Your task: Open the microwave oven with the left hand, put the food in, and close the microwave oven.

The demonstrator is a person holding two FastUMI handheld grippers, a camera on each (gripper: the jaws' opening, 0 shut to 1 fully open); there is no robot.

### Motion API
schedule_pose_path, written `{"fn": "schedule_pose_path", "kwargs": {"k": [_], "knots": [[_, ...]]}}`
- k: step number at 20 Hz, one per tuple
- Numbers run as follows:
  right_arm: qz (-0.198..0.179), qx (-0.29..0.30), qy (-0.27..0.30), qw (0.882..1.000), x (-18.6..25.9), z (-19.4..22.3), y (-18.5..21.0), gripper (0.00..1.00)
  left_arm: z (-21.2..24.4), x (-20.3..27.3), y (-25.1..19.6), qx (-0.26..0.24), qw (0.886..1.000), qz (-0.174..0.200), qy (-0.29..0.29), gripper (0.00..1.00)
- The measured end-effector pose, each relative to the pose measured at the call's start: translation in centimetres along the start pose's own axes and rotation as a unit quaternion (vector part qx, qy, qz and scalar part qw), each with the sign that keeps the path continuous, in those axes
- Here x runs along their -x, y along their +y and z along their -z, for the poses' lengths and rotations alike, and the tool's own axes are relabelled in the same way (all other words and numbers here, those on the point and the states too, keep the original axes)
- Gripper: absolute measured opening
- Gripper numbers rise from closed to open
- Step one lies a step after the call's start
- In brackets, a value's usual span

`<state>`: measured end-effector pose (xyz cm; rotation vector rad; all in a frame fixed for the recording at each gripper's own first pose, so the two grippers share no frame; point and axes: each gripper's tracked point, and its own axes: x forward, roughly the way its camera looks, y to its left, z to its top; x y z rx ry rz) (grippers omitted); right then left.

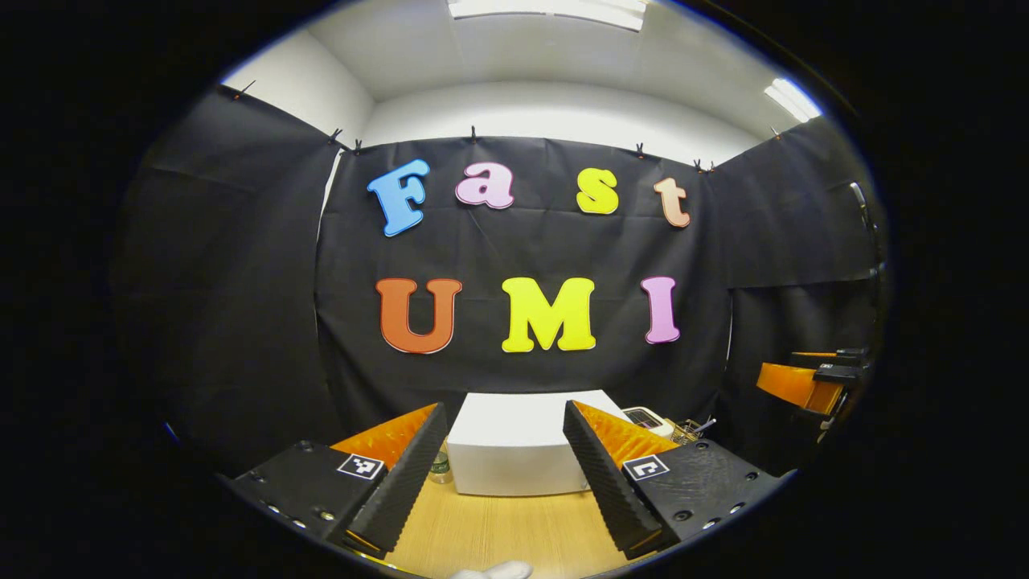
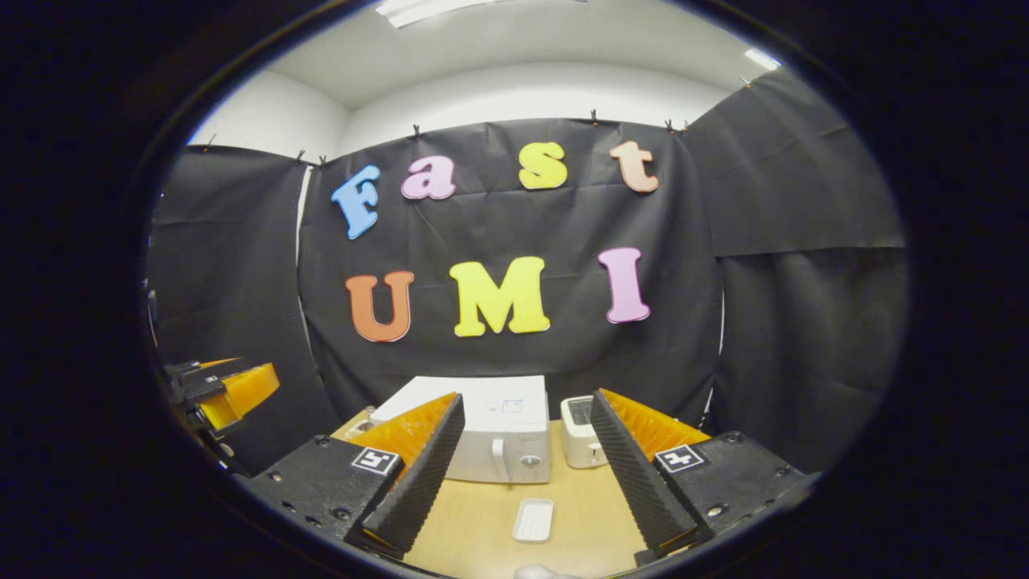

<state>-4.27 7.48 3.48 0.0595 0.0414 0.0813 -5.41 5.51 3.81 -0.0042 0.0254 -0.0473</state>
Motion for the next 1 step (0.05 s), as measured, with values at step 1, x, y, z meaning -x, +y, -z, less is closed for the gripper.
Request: {"fn": "schedule_pose_path", "kwargs": {"k": [1], "knots": [[-0.001, -0.002, -0.004, 1.000, 0.10, -0.32, 0.07, 1.00, -0.11, 0.02, 0.00, -0.001, 1.000, 0.000, -0.001, 0.92]]}}
